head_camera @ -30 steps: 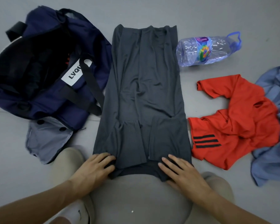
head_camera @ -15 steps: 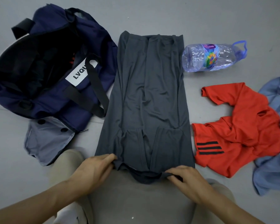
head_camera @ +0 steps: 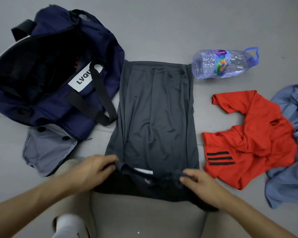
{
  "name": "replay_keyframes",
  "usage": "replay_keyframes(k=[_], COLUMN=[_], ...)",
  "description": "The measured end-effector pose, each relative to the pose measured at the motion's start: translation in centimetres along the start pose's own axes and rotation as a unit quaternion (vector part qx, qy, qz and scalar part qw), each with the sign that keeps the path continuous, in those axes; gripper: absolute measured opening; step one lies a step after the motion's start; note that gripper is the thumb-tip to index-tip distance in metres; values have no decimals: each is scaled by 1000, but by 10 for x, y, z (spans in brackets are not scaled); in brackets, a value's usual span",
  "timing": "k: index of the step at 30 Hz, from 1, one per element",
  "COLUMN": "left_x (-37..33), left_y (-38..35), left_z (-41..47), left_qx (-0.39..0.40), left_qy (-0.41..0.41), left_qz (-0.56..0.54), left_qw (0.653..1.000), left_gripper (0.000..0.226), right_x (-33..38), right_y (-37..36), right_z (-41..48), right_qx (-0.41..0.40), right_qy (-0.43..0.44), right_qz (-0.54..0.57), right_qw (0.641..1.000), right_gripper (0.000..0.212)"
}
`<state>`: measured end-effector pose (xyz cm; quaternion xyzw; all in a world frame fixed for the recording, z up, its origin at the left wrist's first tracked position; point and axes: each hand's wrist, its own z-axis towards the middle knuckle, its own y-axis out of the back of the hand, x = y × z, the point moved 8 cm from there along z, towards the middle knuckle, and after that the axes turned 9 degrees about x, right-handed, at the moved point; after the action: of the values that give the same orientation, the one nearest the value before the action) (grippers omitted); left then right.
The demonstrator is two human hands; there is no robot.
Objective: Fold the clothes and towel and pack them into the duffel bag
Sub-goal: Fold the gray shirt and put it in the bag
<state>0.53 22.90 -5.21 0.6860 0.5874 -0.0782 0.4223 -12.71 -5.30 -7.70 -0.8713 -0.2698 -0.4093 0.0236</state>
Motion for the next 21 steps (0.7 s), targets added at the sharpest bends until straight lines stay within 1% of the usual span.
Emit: replay_keyframes(k=[2, 4, 6, 9, 11, 12, 13, 14, 15, 16, 17, 18, 19, 21], left_x=[-3, -4, -3, 7, 16, 19, 18, 12, 2, -10, -17, -19, -16, -1], left_y=[29, 58, 80, 99, 106, 109, 111, 112, 107, 94, 73, 48, 21, -21], left_z=[15, 34, 54, 80, 92, 93, 90, 84, 76, 69, 64, 61, 60, 64], left_qx=[-26, -55, -79, -95, -119, -145, -189, -239, -276, -291, -282, -250, -200, -94], left_qy=[5, 5, 9, 42, 69, 79, 80, 62, 25, -27, -81, -120, -136, -108], left_qz=[13, 16, 22, 19, 9, 22, 60, 116, 176, 230, 268, 291, 309, 348], left_qw=[1000, 998, 997, 994, 991, 986, 977, 962, 945, 928, 918, 916, 920, 927], left_gripper=[19, 13, 10, 11, 14, 18, 24, 31, 37, 41, 46, 51, 56, 60], right_x=[15, 26, 34, 41, 47, 50, 54, 60, 66, 69, 68, 62, 51, 24], right_y=[28, 58, 86, 120, 133, 136, 136, 132, 123, 109, 92, 72, 53, 25], right_z=[18, 38, 58, 82, 91, 92, 91, 87, 81, 76, 70, 67, 65, 64], right_qx=[-26, -47, -67, -112, -160, -188, -219, -246, -265, -274, -268, -245, -211, -146], right_qy=[19, 23, 18, -23, -47, -54, -46, -16, 32, 80, 118, 135, 134, 95], right_qz=[29, 21, -21, -114, -187, -221, -256, -300, -346, -392, -431, -461, -486, -520], right_qw=[999, 998, 997, 987, 968, 955, 941, 921, 899, 874, 854, 842, 838, 836], right_gripper=[27, 30, 32, 31, 23, 17, 18, 27, 34, 38, 43, 50, 58, 71])
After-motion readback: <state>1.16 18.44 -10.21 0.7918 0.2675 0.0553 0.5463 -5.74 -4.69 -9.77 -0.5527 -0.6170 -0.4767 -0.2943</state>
